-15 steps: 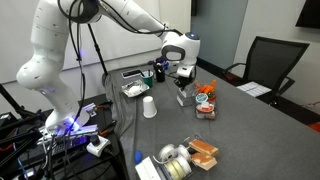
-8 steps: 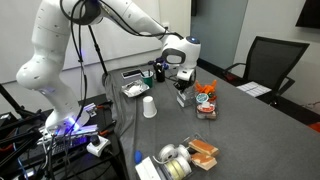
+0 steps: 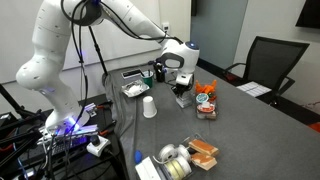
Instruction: Stack the trays together
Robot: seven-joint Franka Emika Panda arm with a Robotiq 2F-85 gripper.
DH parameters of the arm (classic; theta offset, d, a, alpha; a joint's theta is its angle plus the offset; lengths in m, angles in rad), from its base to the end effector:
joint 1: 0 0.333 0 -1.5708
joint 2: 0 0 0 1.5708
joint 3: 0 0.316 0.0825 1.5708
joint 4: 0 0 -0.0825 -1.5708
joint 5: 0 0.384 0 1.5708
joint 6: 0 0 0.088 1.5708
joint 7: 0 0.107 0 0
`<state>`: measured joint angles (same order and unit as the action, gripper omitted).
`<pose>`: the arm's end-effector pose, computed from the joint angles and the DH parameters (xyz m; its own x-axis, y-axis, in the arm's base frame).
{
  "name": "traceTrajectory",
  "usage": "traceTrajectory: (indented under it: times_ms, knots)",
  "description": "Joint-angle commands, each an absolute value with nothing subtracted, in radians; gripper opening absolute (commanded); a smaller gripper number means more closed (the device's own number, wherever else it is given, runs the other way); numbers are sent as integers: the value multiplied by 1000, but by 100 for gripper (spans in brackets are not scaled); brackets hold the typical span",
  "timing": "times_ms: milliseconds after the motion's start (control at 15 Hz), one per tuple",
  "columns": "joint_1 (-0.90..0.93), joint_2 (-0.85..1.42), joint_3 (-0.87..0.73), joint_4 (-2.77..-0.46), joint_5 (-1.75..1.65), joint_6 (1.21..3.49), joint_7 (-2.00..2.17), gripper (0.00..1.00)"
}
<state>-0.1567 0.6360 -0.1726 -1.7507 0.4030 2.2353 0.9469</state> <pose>0.6220 -0.1914 0.2018 0.0455 -0.9718 -0.2314 -0.9984 -0.0517 0.0211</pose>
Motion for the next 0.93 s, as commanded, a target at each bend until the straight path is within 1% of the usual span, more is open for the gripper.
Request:
traceTrajectory:
  times_ms: [0,400,467,867]
  knots:
    - [-181,587,-159,-1823,404,2287,835,57]
    - [-199,500,-155,-1946,425,2435,629,98]
    - [-202,480,-155,-1968,429,2454,598,100]
    - [-214,364,-176,-2073,419,2478,446,100]
